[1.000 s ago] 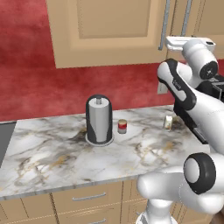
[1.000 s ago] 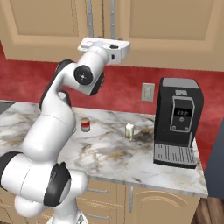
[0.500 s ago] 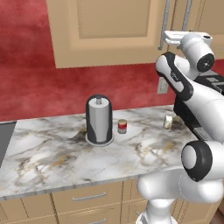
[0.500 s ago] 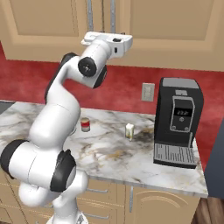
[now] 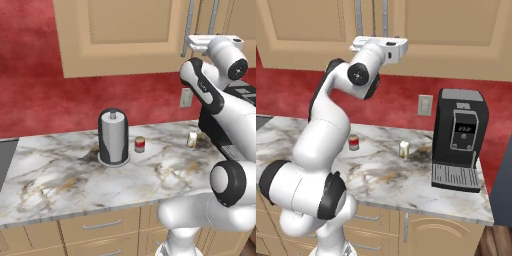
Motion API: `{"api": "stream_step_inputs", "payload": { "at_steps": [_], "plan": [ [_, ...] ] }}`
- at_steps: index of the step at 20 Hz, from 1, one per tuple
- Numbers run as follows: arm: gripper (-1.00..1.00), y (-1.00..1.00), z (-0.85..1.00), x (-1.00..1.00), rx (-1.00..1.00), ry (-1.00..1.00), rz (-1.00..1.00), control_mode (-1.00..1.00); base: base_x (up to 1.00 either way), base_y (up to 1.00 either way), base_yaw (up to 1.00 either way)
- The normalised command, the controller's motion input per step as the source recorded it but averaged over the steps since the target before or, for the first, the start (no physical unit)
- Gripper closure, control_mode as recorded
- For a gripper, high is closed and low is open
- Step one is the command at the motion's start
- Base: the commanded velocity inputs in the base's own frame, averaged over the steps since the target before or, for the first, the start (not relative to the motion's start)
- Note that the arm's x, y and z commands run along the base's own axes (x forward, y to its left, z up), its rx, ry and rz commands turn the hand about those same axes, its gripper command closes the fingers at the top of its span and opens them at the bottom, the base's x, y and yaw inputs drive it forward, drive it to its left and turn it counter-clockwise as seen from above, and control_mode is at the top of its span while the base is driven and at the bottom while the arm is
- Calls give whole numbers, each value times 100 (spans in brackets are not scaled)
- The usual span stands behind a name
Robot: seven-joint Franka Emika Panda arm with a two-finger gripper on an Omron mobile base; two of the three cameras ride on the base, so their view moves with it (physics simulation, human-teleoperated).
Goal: Pick the pan from the cabinet and place it on the stove. Then turn on the stove burner for the pan.
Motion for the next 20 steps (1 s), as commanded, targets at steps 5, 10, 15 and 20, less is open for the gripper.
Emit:
{"api": "stream_step_inputs", "payload": {
  "at_steps": [5,10,15,20],
  "plan": [
    [100,15,-2,27,0,0,0,-100,0,0,0],
    [100,16,0,20,0,0,0,-100,0,0,0],
    [100,3,0,0,0,0,0,-100,0,0,0],
    [100,5,-6,0,0,0,1,-100,0,0,0]
  ]
}}
